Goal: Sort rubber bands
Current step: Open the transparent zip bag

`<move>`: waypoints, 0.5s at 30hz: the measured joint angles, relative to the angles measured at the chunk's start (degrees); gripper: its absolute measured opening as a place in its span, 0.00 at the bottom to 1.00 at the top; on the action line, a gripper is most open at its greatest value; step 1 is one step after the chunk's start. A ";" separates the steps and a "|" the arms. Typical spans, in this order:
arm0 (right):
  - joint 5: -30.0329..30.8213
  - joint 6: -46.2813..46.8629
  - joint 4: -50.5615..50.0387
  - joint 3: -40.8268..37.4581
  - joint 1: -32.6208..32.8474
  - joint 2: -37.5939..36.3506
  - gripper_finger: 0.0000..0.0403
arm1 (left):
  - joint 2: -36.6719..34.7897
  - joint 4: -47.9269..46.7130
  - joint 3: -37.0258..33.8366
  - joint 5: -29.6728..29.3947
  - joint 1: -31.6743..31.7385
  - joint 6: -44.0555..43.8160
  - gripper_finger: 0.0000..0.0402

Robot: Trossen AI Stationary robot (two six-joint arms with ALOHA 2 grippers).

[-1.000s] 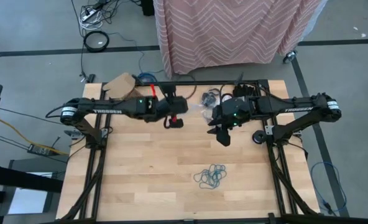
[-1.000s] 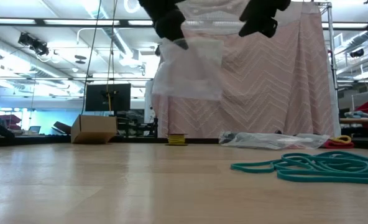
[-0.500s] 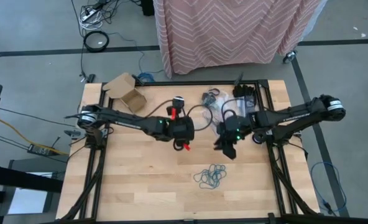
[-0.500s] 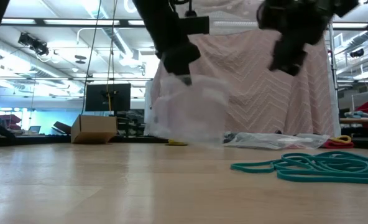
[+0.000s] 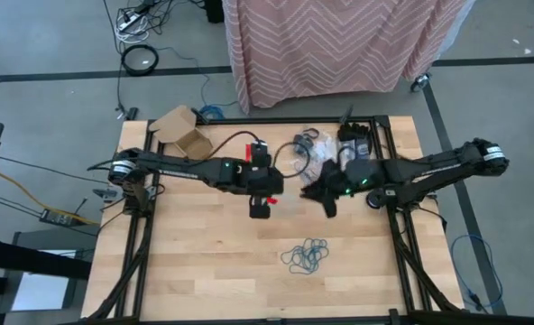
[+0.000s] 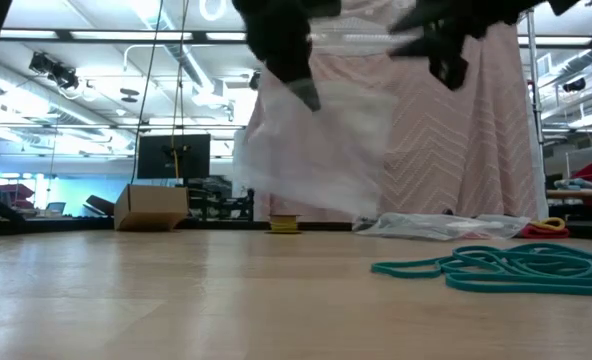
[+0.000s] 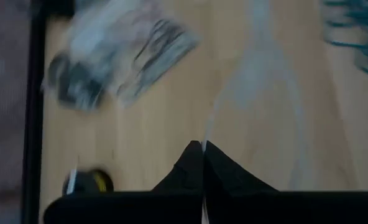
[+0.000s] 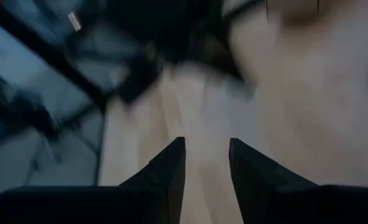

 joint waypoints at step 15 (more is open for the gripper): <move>-14.57 -16.68 -18.40 15.86 -11.34 9.29 0.34 | -1.12 3.34 4.86 2.13 -0.42 16.49 0.00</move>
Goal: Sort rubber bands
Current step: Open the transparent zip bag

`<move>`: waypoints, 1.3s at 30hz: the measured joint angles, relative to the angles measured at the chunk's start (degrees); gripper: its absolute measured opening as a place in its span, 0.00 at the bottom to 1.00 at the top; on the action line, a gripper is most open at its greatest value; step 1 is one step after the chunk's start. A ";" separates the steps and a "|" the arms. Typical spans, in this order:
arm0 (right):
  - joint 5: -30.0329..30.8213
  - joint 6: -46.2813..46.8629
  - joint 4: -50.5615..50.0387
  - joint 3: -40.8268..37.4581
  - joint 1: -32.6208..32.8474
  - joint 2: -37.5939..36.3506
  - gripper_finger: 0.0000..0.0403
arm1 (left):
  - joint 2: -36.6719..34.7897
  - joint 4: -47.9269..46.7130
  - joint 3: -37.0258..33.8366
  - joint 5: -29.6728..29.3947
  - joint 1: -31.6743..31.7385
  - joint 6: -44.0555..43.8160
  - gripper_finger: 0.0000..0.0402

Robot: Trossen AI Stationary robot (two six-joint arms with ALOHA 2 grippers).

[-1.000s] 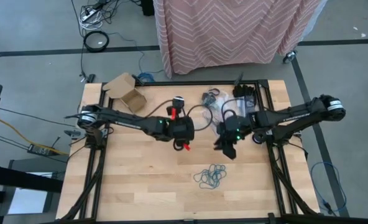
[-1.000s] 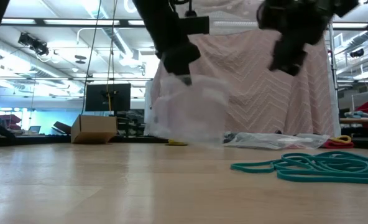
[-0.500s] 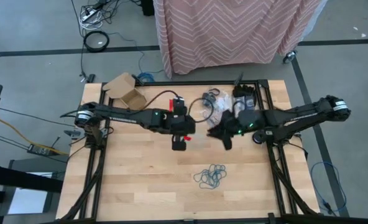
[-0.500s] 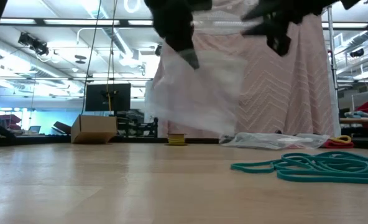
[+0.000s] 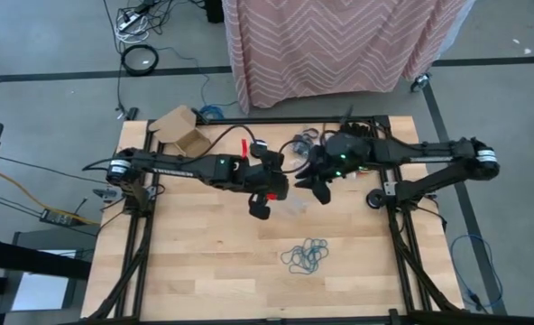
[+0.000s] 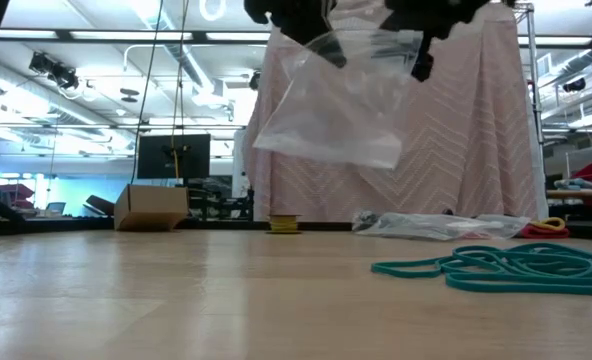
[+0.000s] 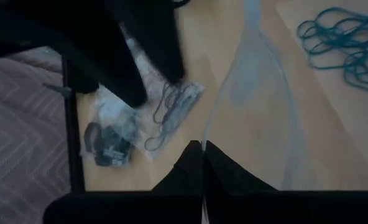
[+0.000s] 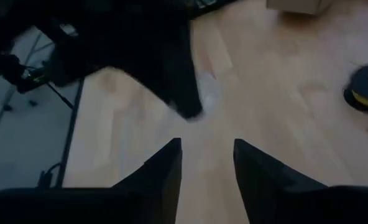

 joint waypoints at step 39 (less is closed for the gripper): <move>-12.40 -1.90 -0.71 9.68 -10.21 6.42 0.00 | -0.86 -14.38 15.91 -7.47 2.72 -8.16 0.36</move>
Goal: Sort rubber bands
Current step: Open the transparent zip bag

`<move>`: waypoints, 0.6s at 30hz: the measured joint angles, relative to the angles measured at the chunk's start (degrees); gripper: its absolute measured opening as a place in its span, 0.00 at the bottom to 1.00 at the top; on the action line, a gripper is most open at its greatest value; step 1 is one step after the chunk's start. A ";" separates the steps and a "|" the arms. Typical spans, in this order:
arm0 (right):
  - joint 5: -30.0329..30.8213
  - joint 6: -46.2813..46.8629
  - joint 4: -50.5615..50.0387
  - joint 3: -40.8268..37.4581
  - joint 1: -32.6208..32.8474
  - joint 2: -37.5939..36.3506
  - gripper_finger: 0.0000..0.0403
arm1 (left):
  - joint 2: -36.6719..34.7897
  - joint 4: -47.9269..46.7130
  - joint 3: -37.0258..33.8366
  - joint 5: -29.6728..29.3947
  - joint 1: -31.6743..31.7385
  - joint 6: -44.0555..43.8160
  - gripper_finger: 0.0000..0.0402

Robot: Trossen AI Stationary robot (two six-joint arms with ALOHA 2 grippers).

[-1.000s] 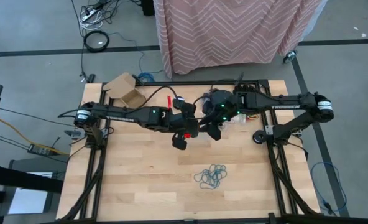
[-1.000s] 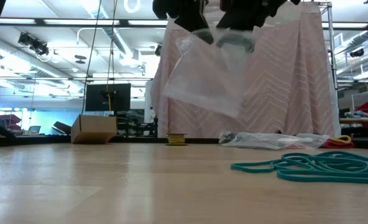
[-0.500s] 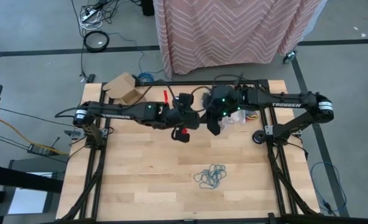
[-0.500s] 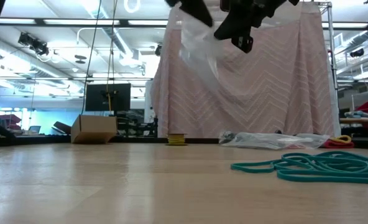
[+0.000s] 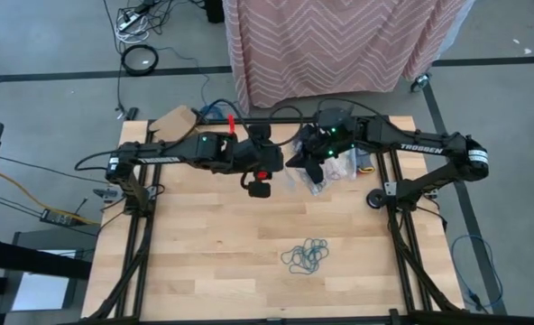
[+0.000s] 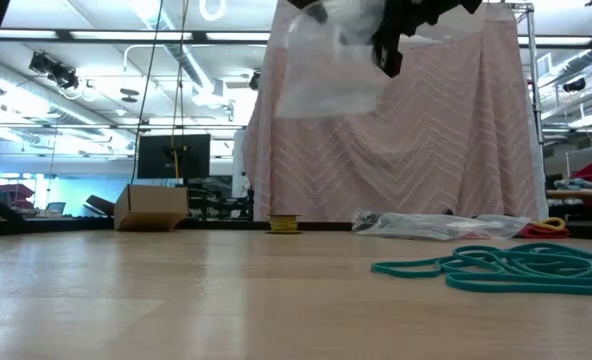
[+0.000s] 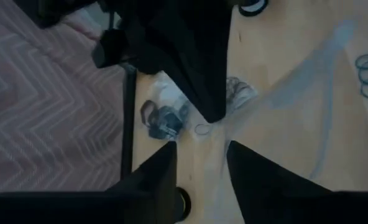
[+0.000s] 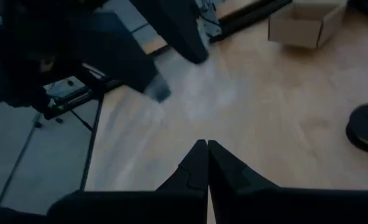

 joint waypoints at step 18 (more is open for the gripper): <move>0.87 -10.00 -20.29 -1.54 -1.07 -3.22 0.00 | 0.03 -10.92 -2.62 12.68 1.71 -15.53 0.19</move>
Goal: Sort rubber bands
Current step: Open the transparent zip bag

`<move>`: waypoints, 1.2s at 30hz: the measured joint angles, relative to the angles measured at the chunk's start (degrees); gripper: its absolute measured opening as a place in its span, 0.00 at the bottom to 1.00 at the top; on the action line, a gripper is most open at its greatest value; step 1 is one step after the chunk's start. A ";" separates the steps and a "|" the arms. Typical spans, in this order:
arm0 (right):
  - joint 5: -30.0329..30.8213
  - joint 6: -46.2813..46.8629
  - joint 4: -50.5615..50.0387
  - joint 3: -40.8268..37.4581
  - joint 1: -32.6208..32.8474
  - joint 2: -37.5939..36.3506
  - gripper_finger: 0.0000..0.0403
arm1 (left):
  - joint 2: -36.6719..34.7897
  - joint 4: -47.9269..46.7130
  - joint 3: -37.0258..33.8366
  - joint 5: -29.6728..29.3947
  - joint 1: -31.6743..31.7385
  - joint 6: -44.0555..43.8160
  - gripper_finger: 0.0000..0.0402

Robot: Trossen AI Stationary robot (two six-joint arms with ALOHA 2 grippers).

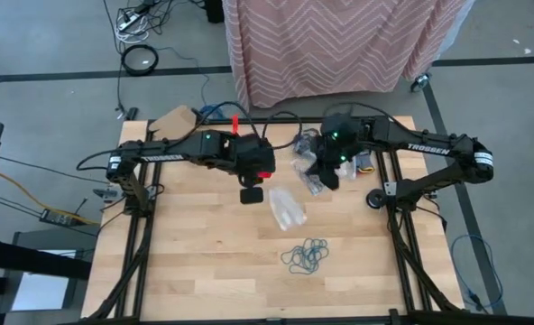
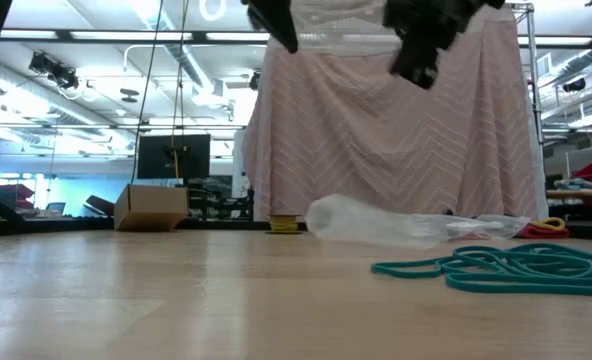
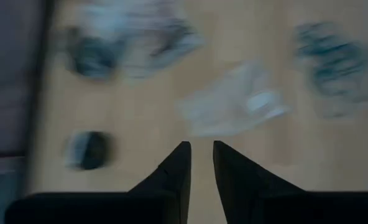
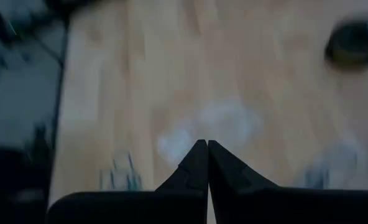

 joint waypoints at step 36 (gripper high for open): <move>-23.75 -15.89 13.77 2.86 -6.54 26.29 0.37 | -8.95 83.24 -58.25 -9.97 -21.69 -56.66 0.17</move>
